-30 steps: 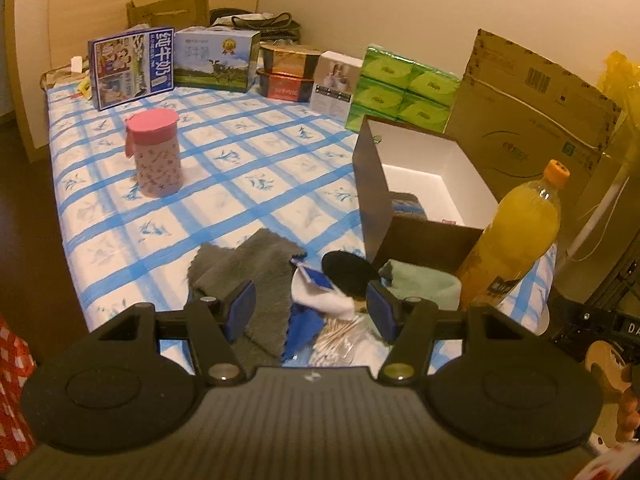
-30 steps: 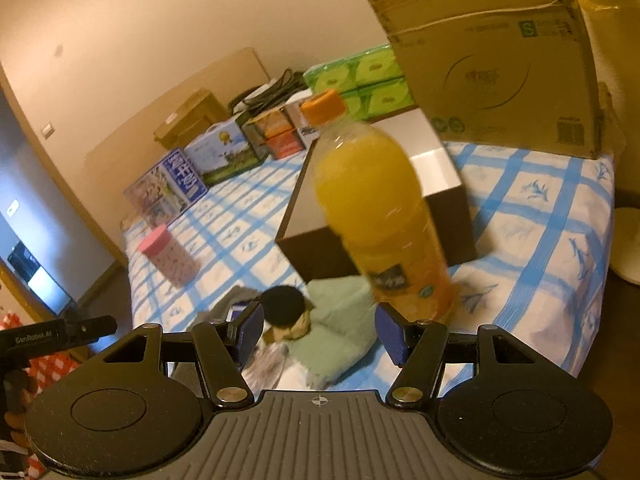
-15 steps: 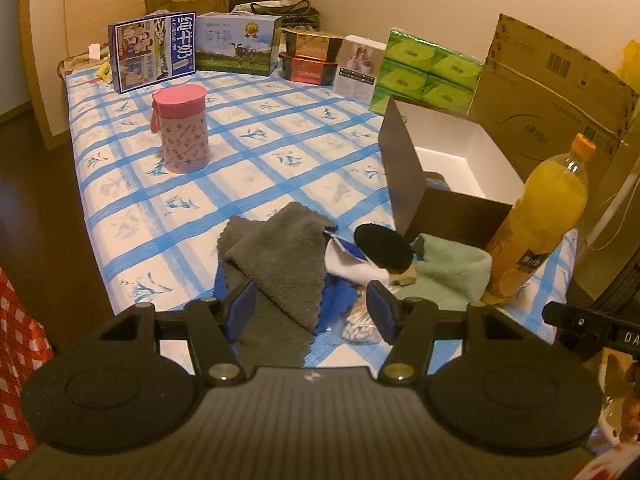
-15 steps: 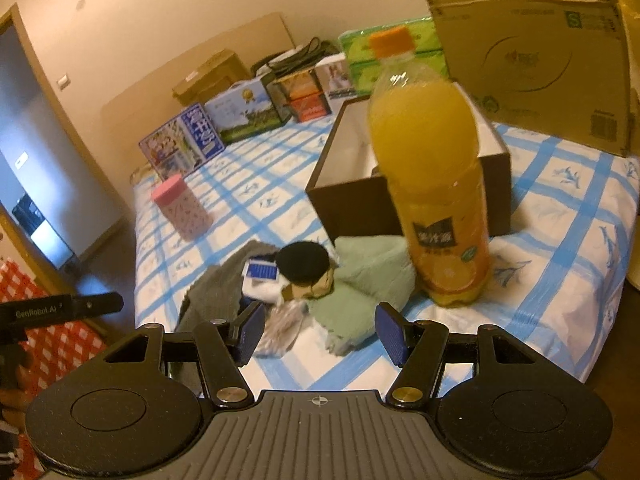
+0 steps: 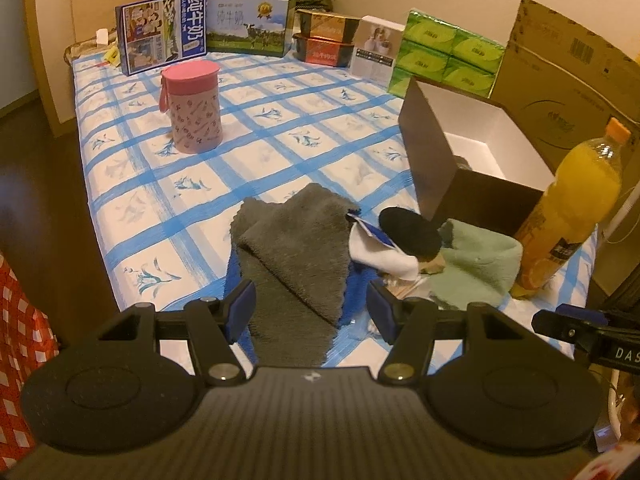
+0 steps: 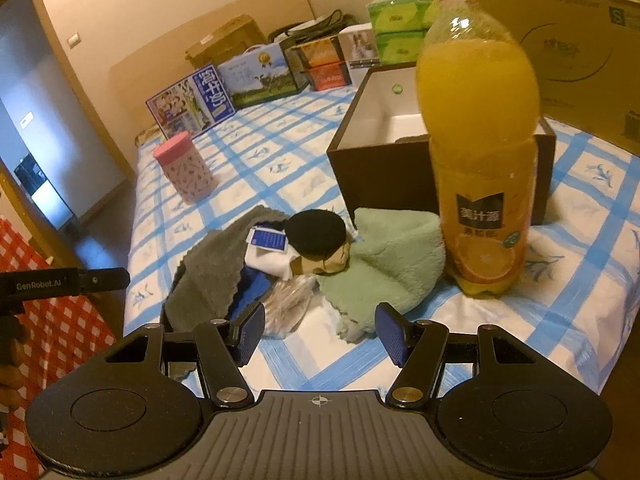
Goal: Organize soft objects
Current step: 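Grasp the grey fleece cloth with the left tool while the right tool grasps the black sponge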
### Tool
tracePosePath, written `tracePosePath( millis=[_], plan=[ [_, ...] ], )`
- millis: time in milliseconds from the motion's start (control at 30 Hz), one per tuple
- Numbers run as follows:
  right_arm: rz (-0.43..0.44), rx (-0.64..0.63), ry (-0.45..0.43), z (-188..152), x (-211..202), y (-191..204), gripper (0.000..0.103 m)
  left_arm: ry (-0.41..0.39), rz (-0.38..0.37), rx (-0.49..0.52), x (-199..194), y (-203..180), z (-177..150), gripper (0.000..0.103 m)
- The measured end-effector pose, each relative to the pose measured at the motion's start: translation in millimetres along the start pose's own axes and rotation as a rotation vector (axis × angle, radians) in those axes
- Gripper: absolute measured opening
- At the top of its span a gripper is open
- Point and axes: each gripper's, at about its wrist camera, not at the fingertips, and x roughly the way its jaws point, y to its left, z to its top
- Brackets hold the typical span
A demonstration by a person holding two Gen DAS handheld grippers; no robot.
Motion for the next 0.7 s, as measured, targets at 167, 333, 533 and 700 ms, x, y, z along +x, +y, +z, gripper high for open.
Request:
tracePosePath(
  millis=[167,333,533,700],
  plan=[
    [-0.005,-0.021,0.015,1.7,15.5,1.1,0.062,0.019,0.011,-0.016,14.8,6.8,-0.7,0.06],
    [-0.007,-0.03,0.021,7.6,32.1,0.5,0.062,0.031,0.019,-0.035,28.4,14.4,0.0,0.066],
    [-0.011,-0.041,0.03,15.1,54.4,1.0,0.062,0.058,0.015,-0.059,51.8,22.1,2.0,0.067],
    [-0.019,-0.067,0.022,24.1,74.4,3.2,0.062,0.081,0.039,-0.066,74.9,27.4,5.0,0.067]
  ],
)
